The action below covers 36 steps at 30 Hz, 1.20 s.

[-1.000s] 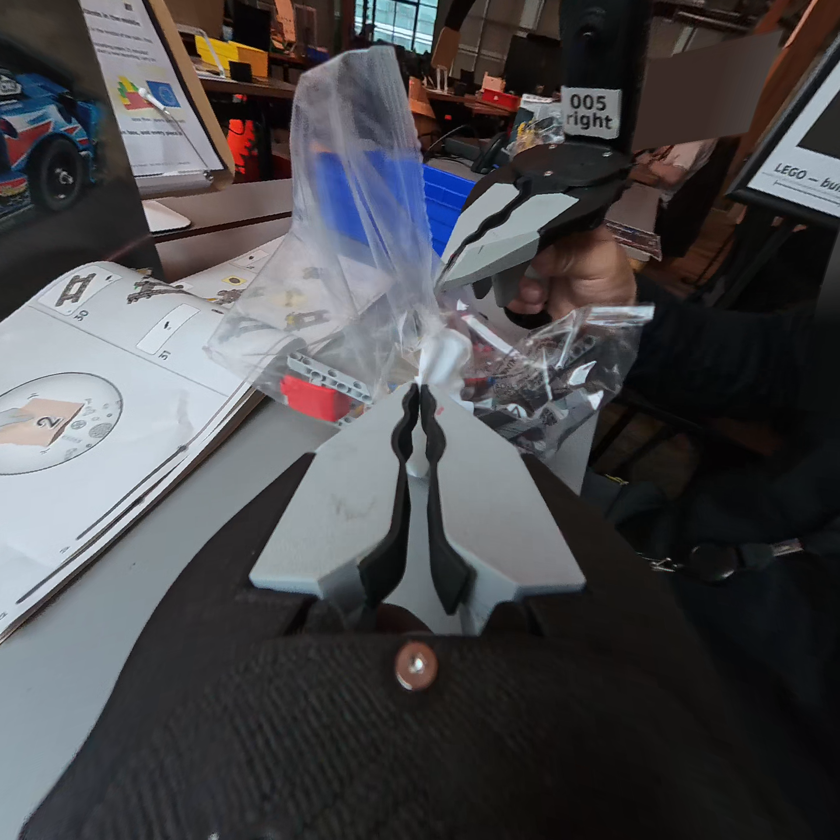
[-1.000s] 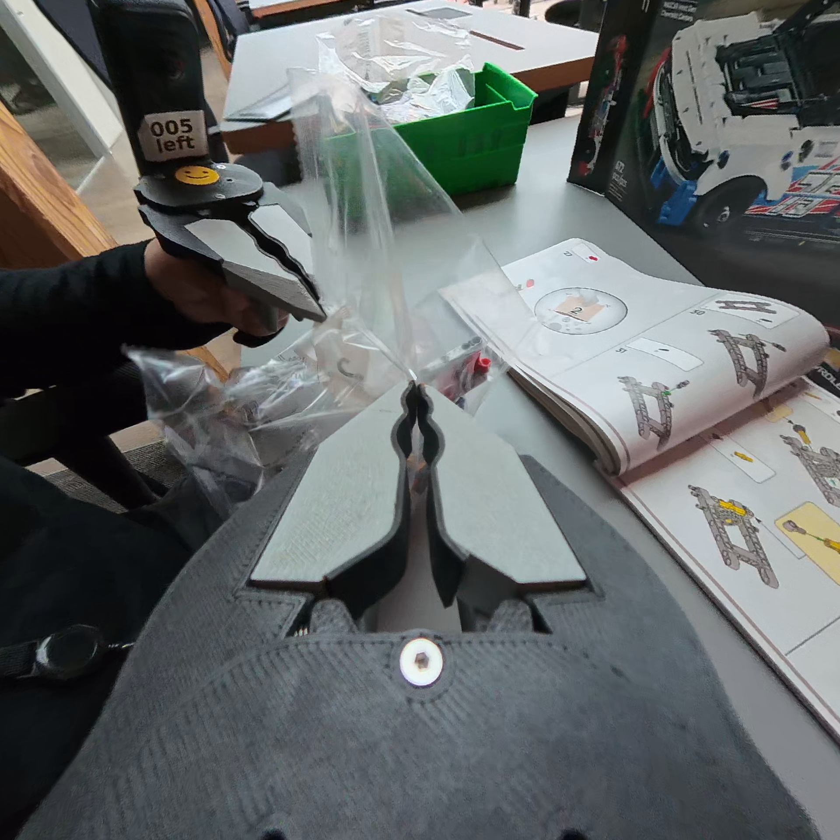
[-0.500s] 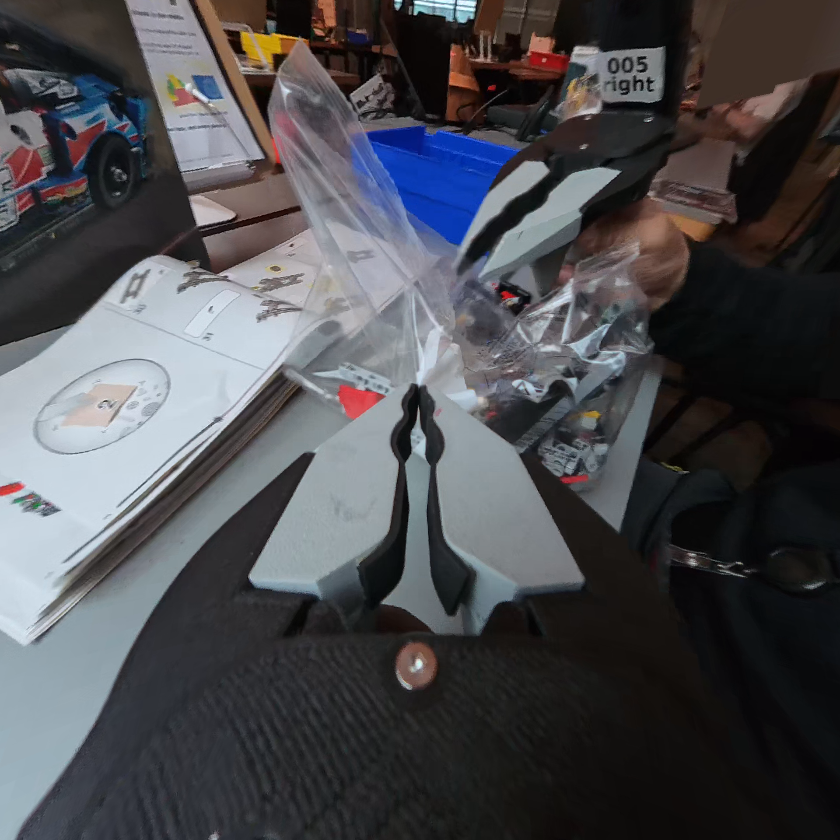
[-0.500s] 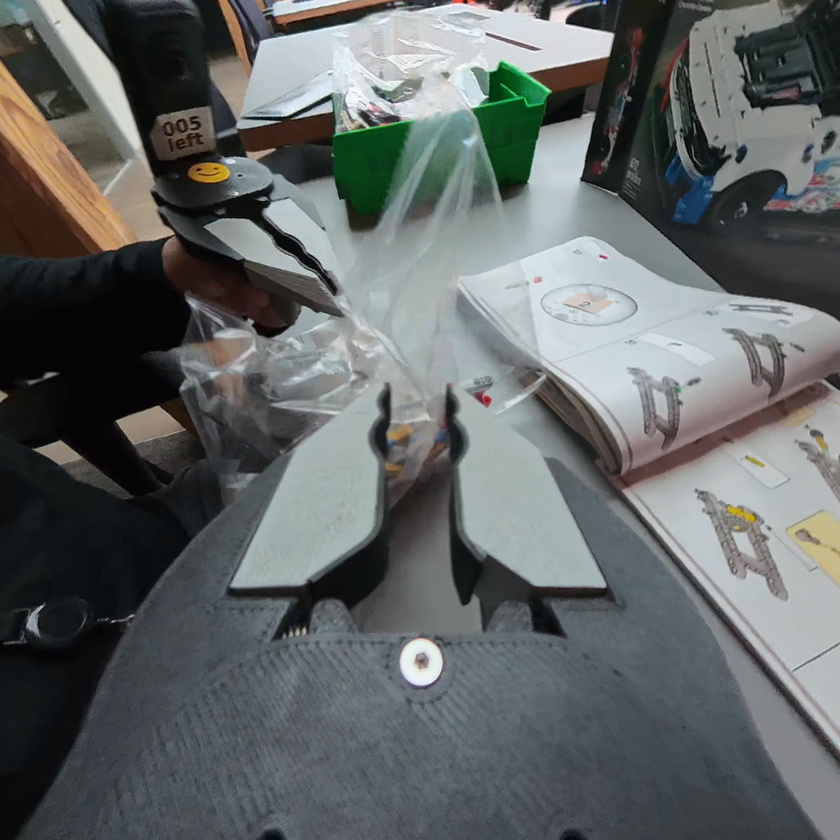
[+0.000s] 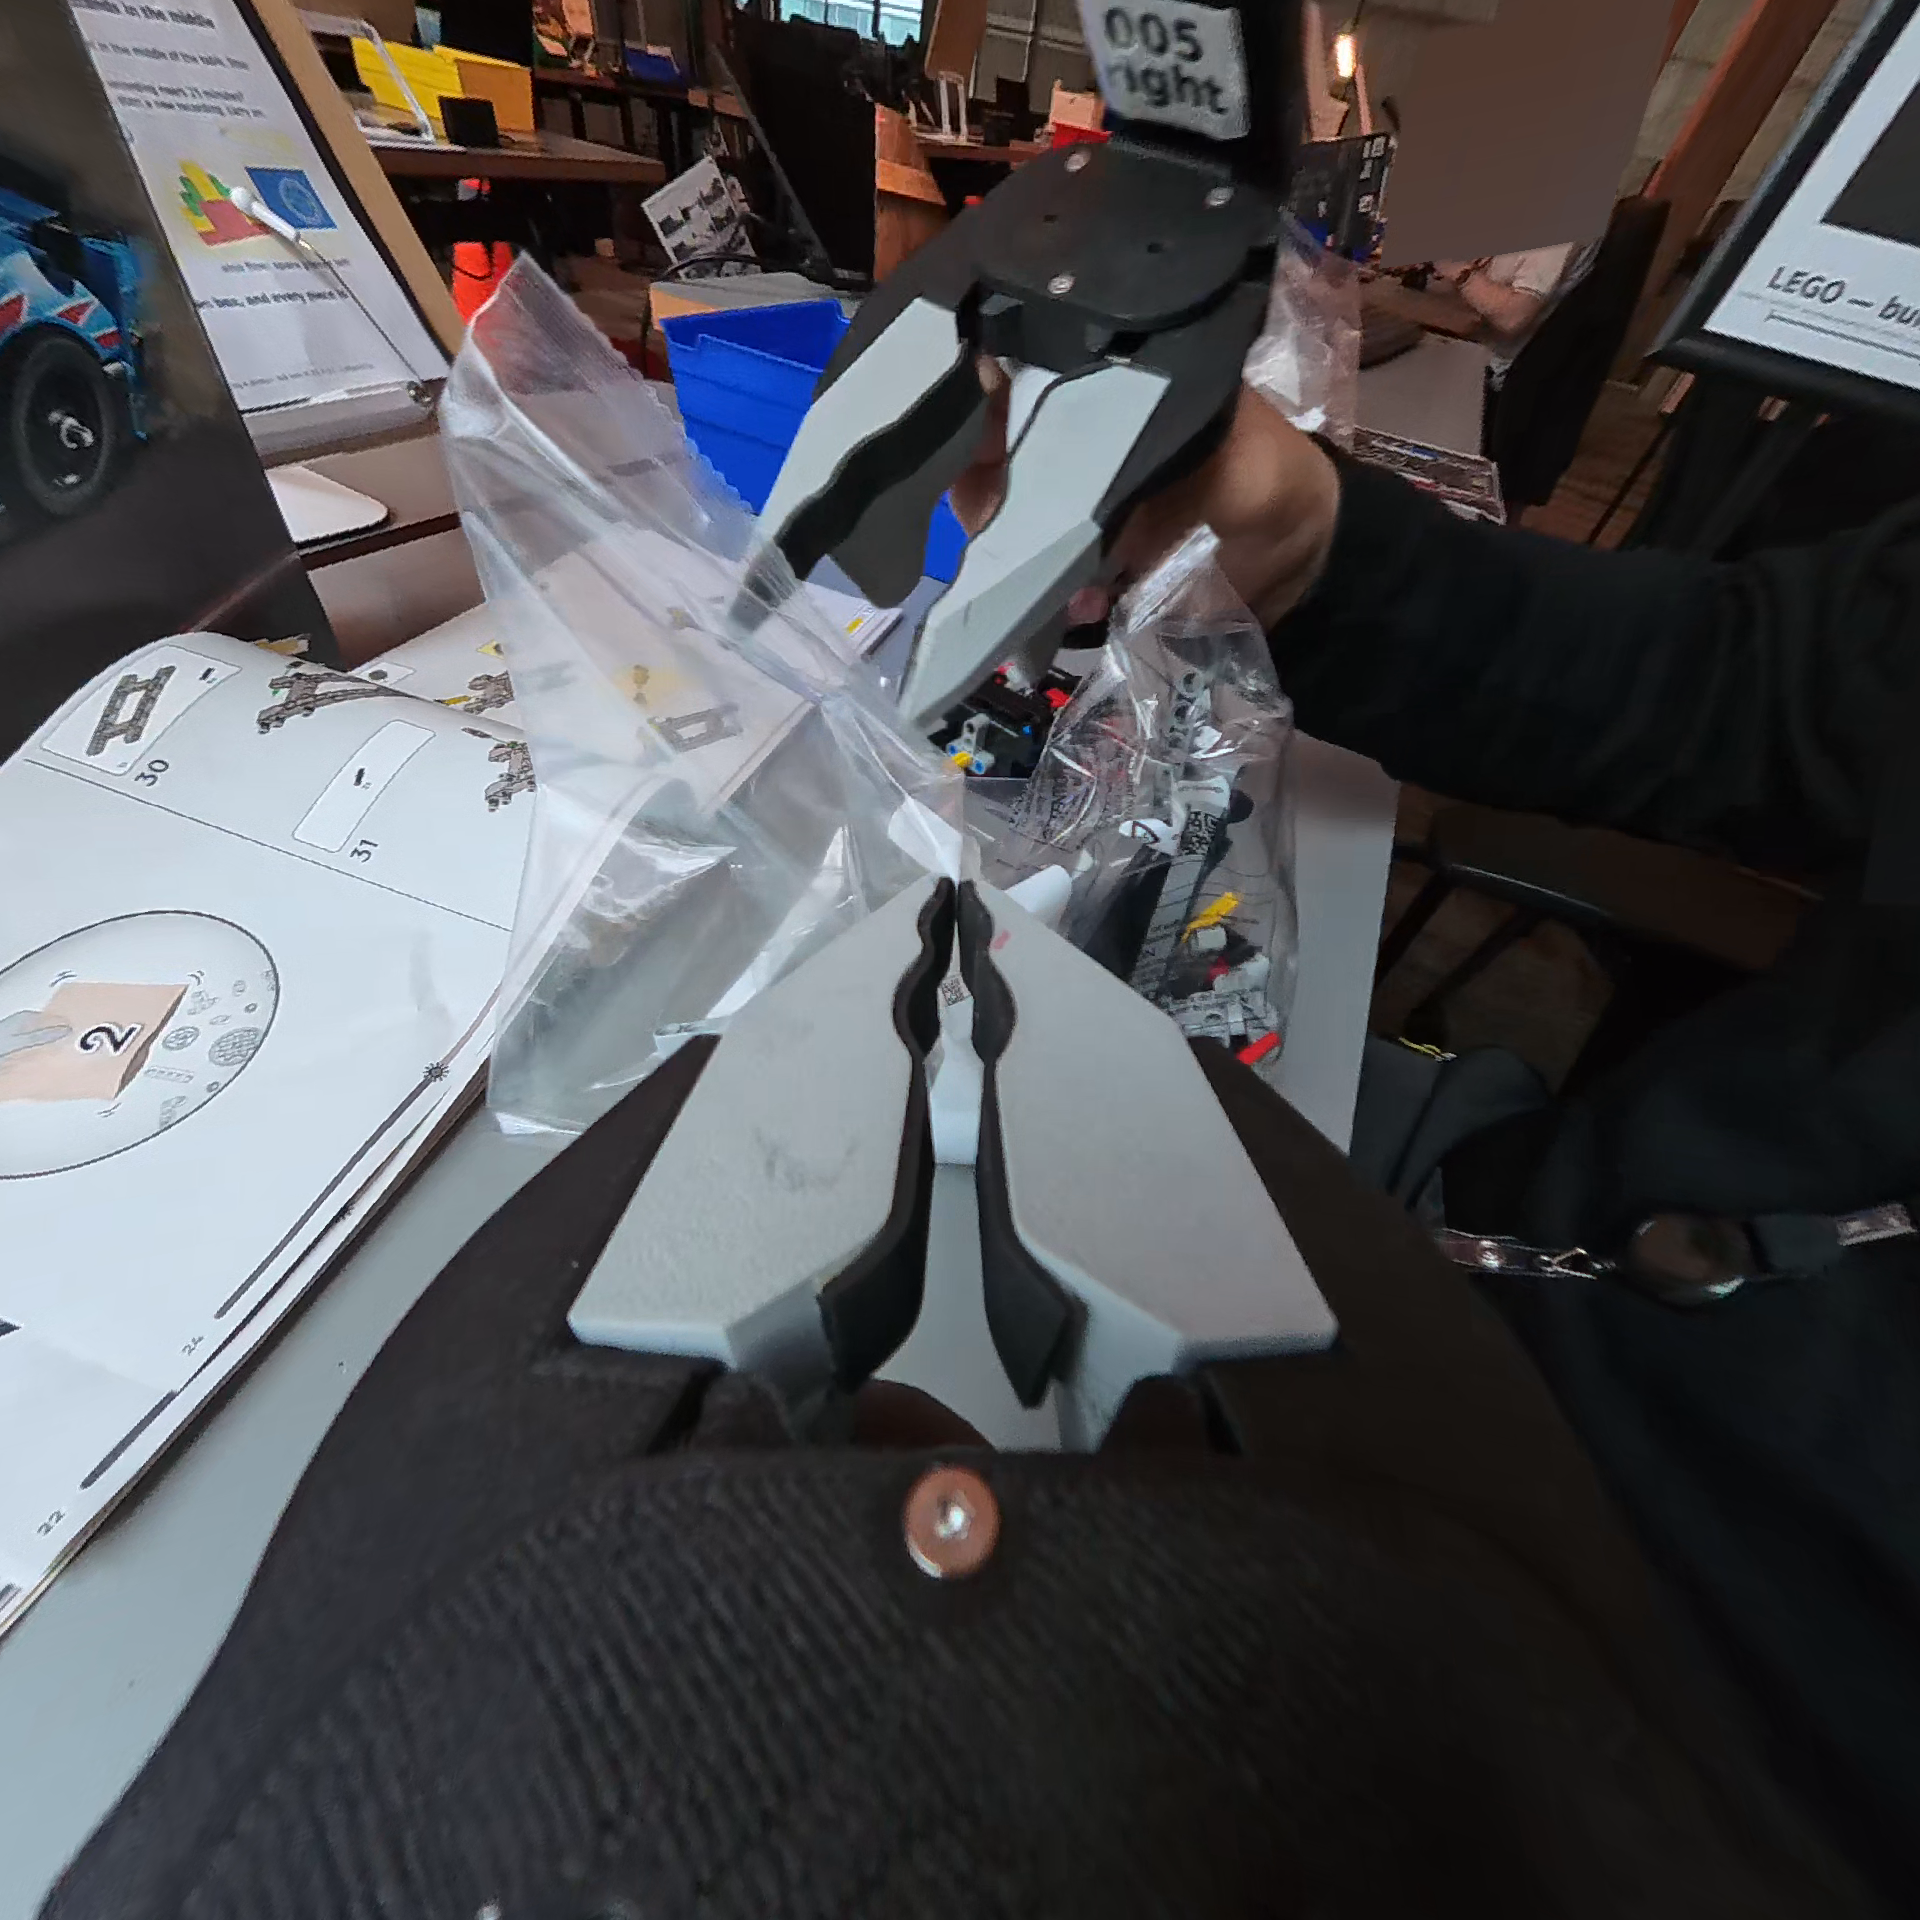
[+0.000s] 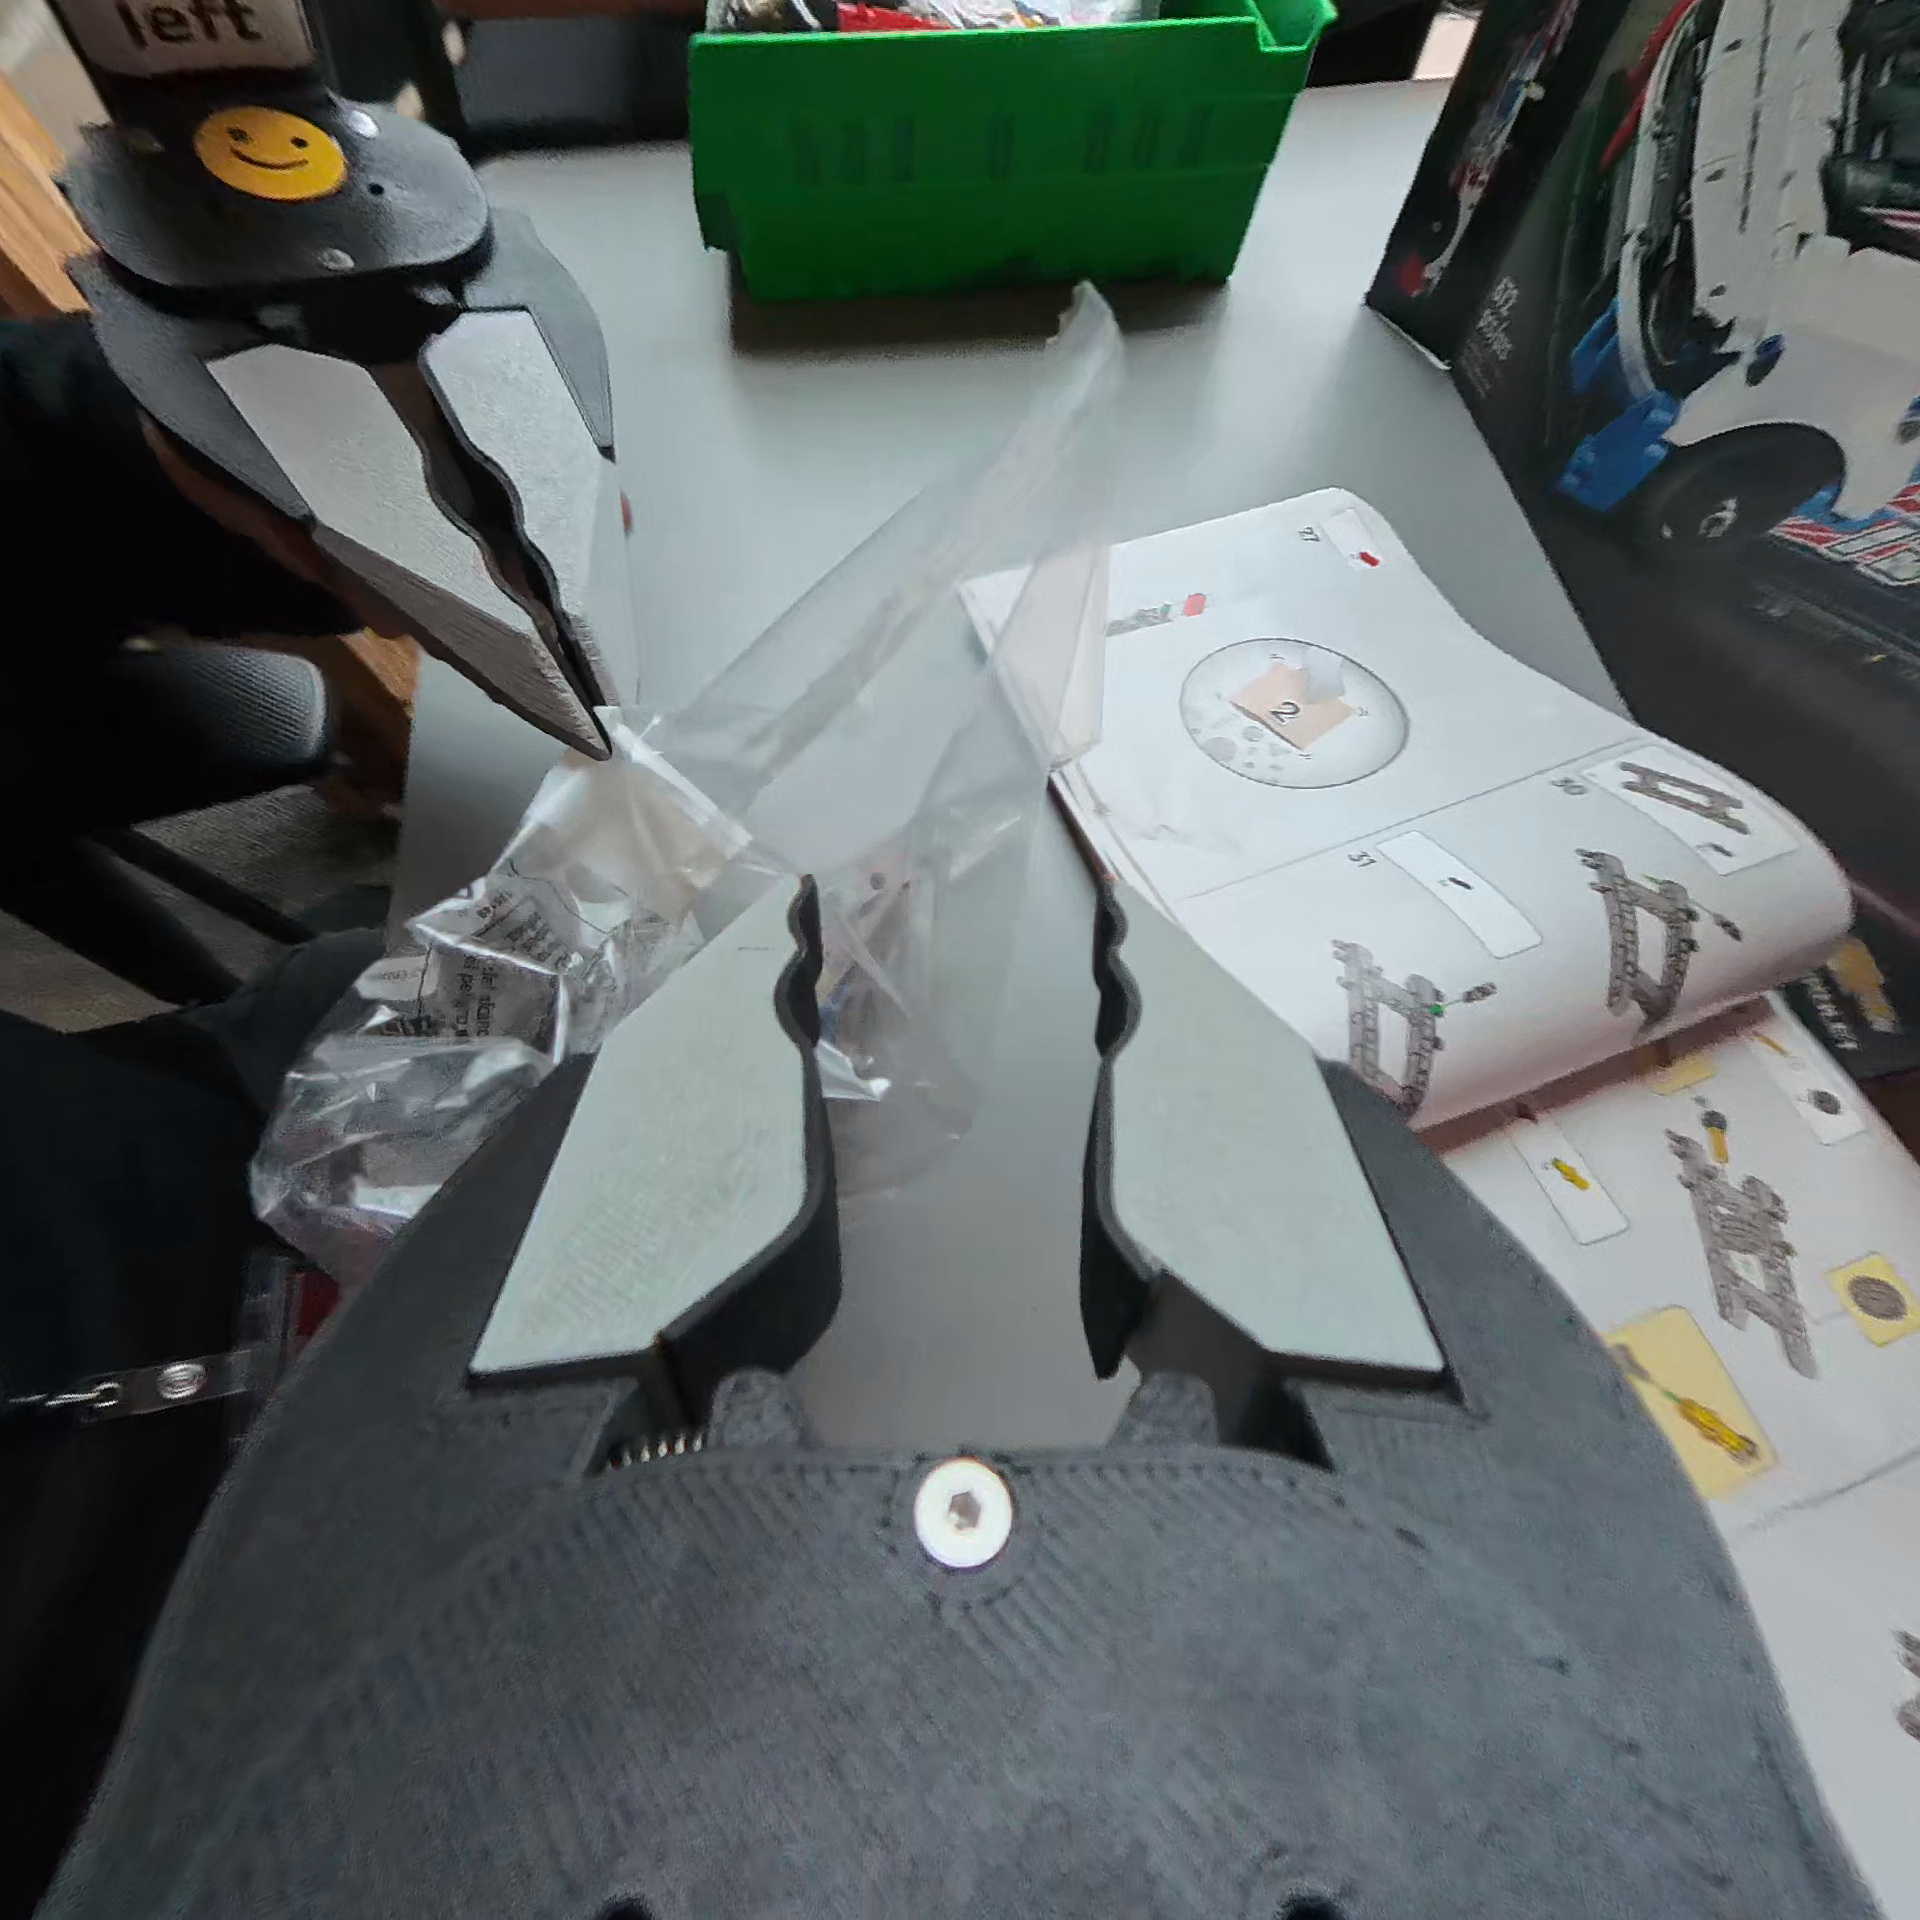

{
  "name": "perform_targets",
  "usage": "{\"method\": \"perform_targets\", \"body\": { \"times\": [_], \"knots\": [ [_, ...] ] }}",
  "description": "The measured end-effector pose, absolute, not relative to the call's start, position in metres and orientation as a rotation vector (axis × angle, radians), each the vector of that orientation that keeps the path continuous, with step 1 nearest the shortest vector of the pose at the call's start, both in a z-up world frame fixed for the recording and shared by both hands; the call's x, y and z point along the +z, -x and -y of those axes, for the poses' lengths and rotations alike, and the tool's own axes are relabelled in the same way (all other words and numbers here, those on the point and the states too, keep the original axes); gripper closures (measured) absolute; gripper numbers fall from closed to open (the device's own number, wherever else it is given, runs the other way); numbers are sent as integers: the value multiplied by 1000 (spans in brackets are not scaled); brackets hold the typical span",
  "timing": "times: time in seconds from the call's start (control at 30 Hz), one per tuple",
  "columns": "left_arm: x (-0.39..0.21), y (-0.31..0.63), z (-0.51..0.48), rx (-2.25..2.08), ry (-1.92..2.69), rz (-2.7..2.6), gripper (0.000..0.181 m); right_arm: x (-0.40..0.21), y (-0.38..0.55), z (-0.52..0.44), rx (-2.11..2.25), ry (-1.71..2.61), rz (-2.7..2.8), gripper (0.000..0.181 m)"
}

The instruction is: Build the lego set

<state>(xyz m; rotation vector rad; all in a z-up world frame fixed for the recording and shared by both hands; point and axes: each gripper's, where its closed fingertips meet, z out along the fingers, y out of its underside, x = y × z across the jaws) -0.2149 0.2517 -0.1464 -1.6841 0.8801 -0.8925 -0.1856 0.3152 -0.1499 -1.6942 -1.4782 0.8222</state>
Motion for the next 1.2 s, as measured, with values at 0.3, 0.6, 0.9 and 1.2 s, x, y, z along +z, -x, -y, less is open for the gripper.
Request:
{"method": "perform_targets", "body": {
  "times": [0.3,0.6,0.9,1.2],
  "knots": [
    [-136,225,-259,-905,1694,-863,161,-156,203,-296,1149,1776,1539,180],
    [-132,209,-264,-804,1820,-1008,155,-150,206,-283,1072,1752,1609,181],
    [-115,207,-267,-907,1810,-911,181,-138,207,-273,988,1680,1664,181],
    [-115,228,-277,-831,1683,-716,181,-133,202,-284,997,1640,1516,181]
  ]
}}
